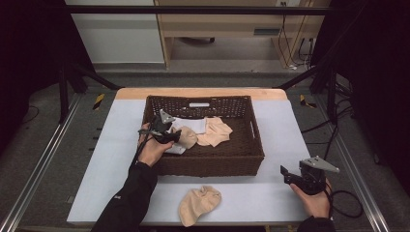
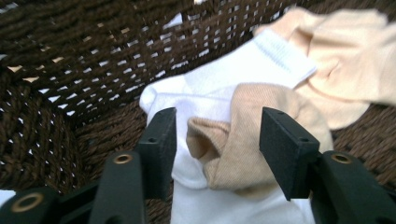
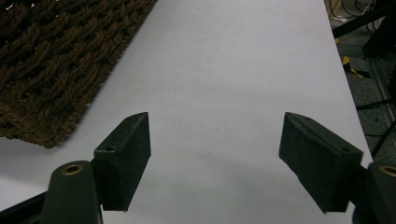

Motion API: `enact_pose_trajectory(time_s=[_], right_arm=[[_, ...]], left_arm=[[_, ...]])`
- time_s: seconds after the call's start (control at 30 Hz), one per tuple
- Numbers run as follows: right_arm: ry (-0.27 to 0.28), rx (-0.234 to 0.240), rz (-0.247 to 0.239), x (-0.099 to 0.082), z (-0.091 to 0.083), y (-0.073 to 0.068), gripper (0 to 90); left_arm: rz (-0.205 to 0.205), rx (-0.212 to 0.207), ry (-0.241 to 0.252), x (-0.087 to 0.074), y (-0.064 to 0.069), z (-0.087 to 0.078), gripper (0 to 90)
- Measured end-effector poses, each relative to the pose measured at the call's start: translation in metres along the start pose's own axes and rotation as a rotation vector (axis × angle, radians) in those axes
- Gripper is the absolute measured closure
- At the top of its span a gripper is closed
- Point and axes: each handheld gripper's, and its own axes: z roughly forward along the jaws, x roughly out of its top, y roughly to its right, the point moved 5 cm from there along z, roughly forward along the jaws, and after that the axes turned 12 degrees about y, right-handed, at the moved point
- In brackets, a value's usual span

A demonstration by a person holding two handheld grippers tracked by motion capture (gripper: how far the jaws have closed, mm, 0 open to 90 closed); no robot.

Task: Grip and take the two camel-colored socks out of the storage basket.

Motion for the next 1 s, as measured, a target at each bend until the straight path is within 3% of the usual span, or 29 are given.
enact_pose_trajectory(time_s=[0.13,0.2,0.4,0.57,0.7,0.77,1.0], right_arm=[[-0.001,-0.002,-0.004,0.000,0.001,0.000,25.0],[-0.002,-0.002,-0.004,0.000,0.001,0.000,25.0],[-0.001,-0.002,-0.002,-0.001,0.000,0.000,25.0],[-0.001,-0.003,-0.001,0.000,0.000,0.000,25.1],[0.001,-0.004,-0.002,0.000,0.000,0.000,25.1],[-0.001,-0.003,-0.001,0.000,-0.001,0.000,25.1],[-0.003,-0.007,0.005,-0.001,0.000,0.002,25.2]], left_arm=[[-0.028,-0.008,-0.038,-0.004,-0.001,0.003,43.6],[-0.021,-0.009,-0.048,-0.005,-0.001,0.004,45.3],[-0.031,-0.036,-0.111,-0.009,0.001,0.004,67.2],[-0.030,-0.051,-0.124,-0.009,0.002,0.002,82.3],[-0.032,-0.045,-0.078,-0.004,0.001,-0.002,86.3],[-0.026,-0.029,-0.029,0.000,0.000,-0.006,86.9],[-0.080,-0.044,0.130,0.013,-0.001,-0.018,88.0]])
